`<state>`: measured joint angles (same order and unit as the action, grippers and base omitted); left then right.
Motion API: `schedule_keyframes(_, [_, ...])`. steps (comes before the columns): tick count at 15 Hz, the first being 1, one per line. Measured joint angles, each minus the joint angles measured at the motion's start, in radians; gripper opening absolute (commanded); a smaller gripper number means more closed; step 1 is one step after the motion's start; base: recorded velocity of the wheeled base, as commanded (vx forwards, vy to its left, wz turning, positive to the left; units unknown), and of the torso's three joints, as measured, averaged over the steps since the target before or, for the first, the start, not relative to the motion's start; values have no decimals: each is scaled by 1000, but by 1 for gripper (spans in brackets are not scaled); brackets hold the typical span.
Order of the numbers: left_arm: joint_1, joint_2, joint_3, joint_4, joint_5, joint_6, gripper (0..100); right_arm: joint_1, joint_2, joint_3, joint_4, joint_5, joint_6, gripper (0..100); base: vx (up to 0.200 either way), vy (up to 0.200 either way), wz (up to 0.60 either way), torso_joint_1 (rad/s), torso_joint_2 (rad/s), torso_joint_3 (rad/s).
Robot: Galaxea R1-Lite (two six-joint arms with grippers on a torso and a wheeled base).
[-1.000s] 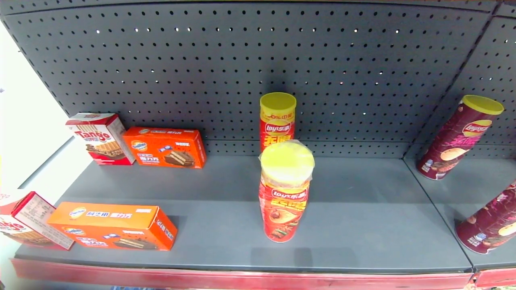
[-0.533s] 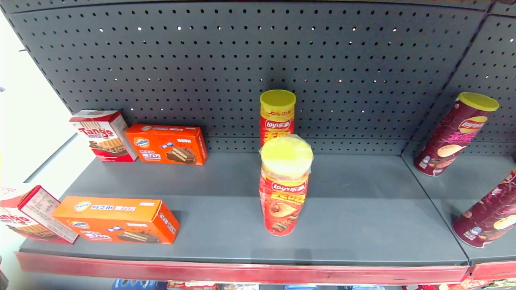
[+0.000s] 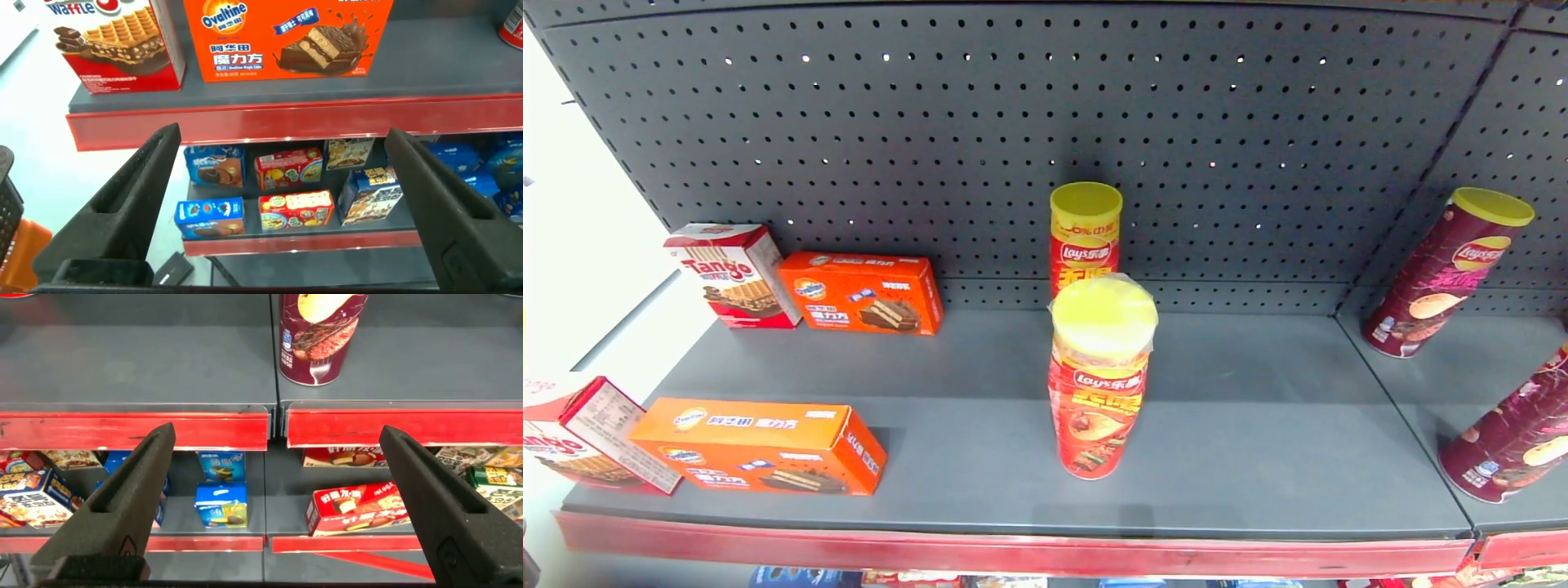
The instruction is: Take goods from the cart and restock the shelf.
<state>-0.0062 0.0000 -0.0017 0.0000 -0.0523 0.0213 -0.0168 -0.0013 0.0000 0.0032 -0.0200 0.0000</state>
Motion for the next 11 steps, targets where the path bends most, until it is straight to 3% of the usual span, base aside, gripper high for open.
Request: schedule_keyframes(11, [0,0,0,0,0,0,100,0,0,0,0,1,-4,100,0,0,0,0,0,0])
